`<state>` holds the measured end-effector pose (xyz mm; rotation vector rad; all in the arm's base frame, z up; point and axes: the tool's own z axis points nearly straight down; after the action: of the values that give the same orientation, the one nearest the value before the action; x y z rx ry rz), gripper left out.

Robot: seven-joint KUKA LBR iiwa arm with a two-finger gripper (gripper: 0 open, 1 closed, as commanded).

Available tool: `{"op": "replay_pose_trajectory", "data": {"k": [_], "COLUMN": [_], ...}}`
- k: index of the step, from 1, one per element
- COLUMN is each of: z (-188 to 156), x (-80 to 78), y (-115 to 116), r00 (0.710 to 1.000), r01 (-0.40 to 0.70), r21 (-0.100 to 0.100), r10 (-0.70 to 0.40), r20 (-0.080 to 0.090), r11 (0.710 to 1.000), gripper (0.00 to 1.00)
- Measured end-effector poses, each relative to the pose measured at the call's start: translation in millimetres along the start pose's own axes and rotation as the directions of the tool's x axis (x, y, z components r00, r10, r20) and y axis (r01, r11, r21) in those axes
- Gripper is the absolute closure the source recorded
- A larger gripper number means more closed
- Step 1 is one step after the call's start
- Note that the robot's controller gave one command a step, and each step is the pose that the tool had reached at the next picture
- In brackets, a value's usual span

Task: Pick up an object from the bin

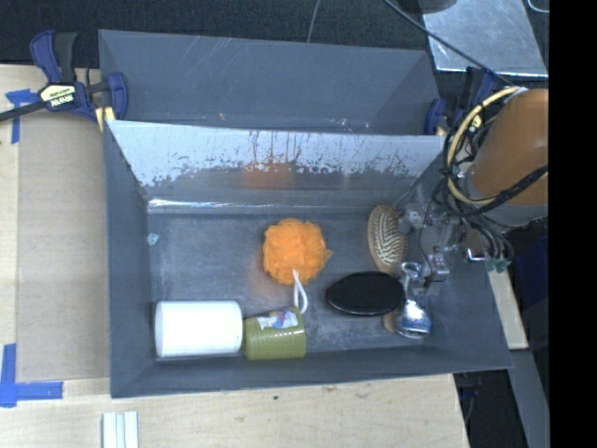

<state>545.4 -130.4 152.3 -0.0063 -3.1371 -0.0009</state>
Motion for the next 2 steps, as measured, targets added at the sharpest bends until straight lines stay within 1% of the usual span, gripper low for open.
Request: {"op": "replay_pose_trajectory", "data": {"k": [1,2], "z": [84.8,82.2], "x": [52.4,51.0], "y": [32.5,27.7], "r00": [0.997,0.997], "r01": [-0.081,-0.082], "r21": [-0.006,0.001], "r10": [0.081,0.082], "r20": [-0.003,0.003], "r11": [0.997,0.997], "gripper": [0.0,1.0]}}
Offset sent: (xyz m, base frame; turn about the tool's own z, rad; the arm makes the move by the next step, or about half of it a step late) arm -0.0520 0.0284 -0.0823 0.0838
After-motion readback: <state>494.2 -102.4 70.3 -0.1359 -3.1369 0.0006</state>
